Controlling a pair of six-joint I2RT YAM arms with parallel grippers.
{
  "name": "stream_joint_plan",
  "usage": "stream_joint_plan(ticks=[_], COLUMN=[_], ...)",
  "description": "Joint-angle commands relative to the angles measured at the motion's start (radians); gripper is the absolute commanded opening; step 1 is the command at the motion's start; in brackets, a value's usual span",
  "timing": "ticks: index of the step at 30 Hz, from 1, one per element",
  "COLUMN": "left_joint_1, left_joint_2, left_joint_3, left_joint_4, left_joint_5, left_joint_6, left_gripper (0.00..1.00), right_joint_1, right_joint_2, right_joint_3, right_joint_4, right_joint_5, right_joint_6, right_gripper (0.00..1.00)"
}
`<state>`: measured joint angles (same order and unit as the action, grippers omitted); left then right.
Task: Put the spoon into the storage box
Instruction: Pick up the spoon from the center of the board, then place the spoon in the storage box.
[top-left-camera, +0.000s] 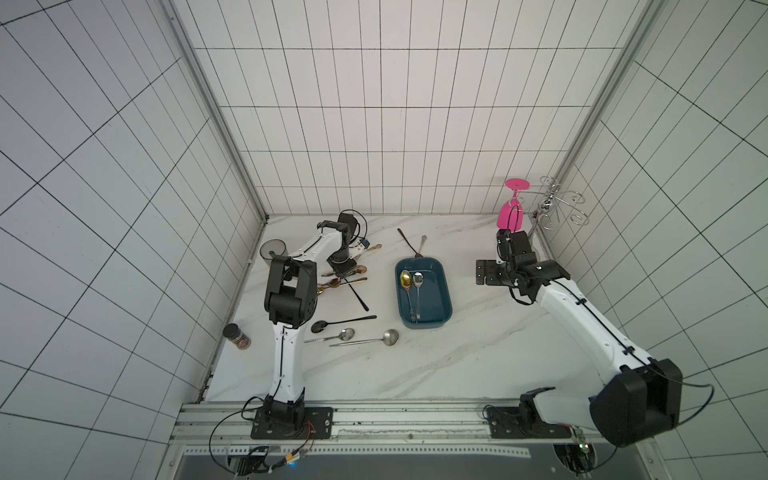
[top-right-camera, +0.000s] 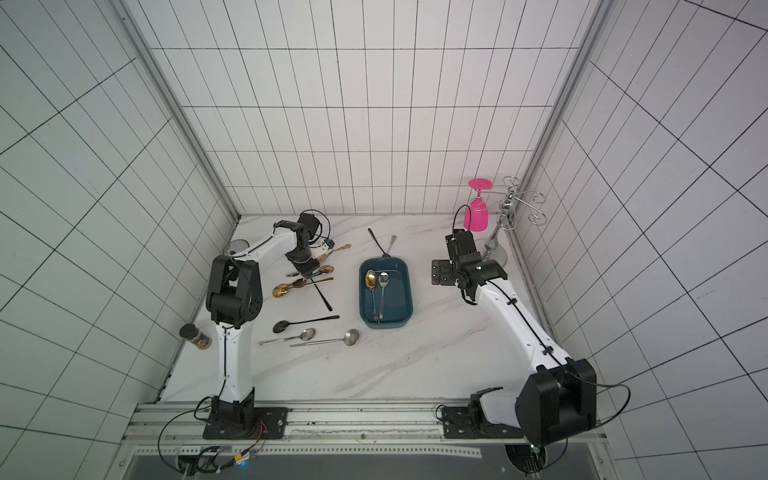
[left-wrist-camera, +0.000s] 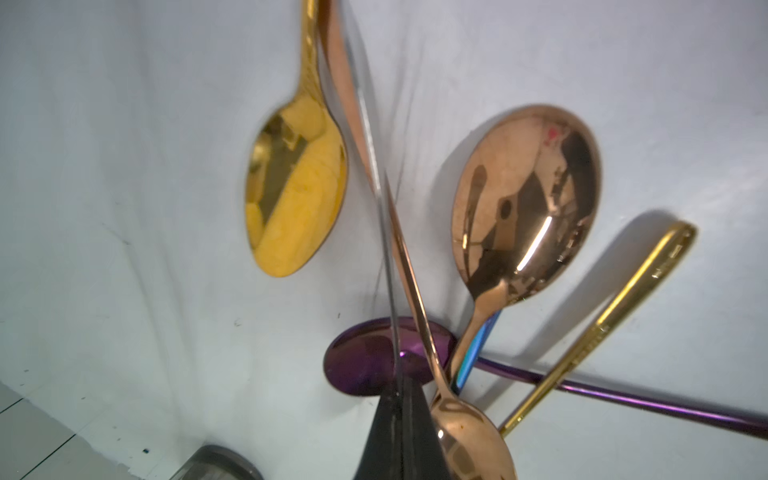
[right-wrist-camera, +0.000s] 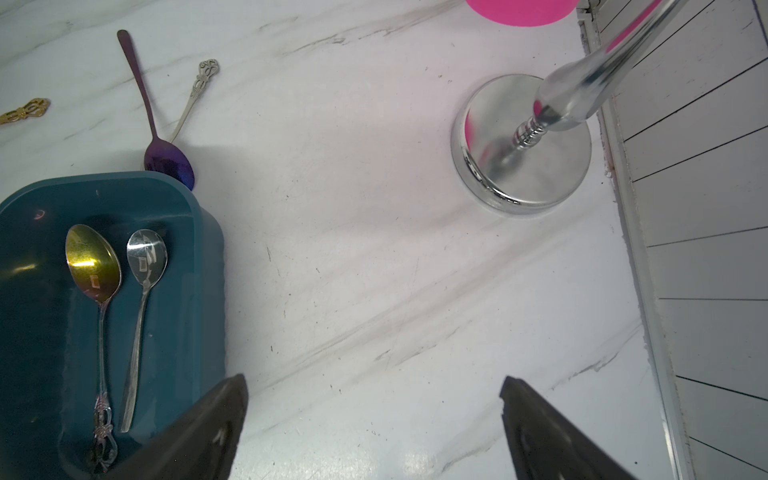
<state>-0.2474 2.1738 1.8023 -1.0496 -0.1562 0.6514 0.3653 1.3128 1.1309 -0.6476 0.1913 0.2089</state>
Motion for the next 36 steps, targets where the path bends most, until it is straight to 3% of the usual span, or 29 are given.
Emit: stream_joint_plan(ticks=[1,9,11,14,18,23,31,36], left_joint_1=[-0.024,-0.108,-0.129,-0.157,-0.165,-0.215,-0.295,-0.335], left_joint_2=[-0.107,-0.284,-0.347,-0.45,-0.525,-0.47,-0.397,-0.347], left_joint_3=[0.011,-0.04,-0.076,-0.191,-0.268,-0.201,-0.217,-0.25], left_joint_4=[0.052,0.134,0.1,0.238,0.262,0.219,0.27,0.331], left_joint_5=[0.003,0.129,0.26,0.358,0.529,0.517,0.503,0.467], left_joint_6=[0.004,0.103,0.232,0.364,0.694,0.87,1.294,1.438], left_gripper=[0.0,0.0,0.0,0.0,0.0,0.0,0.0,0.0], right_joint_1=[-0.013,-0.013,-0.013,-0.013,-0.013,-0.017,-0.029,-0.035], right_joint_2=[0.008,-0.002,-0.003,-0.012,-0.034,-0.065,-0.123,-0.157], right_joint_3=[-0.028,-0.026,-0.023,-0.01,0.017,0.066,0.089,0.073], right_joint_4=[0.003,-0.007,-0.015,-0.037,-0.079,-0.155,-0.231,-0.26], right_joint_5=[0.007,0.02,0.031,0.055,0.071,0.081,0.083,0.079], right_joint_6=[-0.011,-0.007,-0.004,0.005,0.028,0.05,0.072,0.077], right_gripper=[0.99,0.99,0.99,0.99,0.99,0.99,0.99,0.99])
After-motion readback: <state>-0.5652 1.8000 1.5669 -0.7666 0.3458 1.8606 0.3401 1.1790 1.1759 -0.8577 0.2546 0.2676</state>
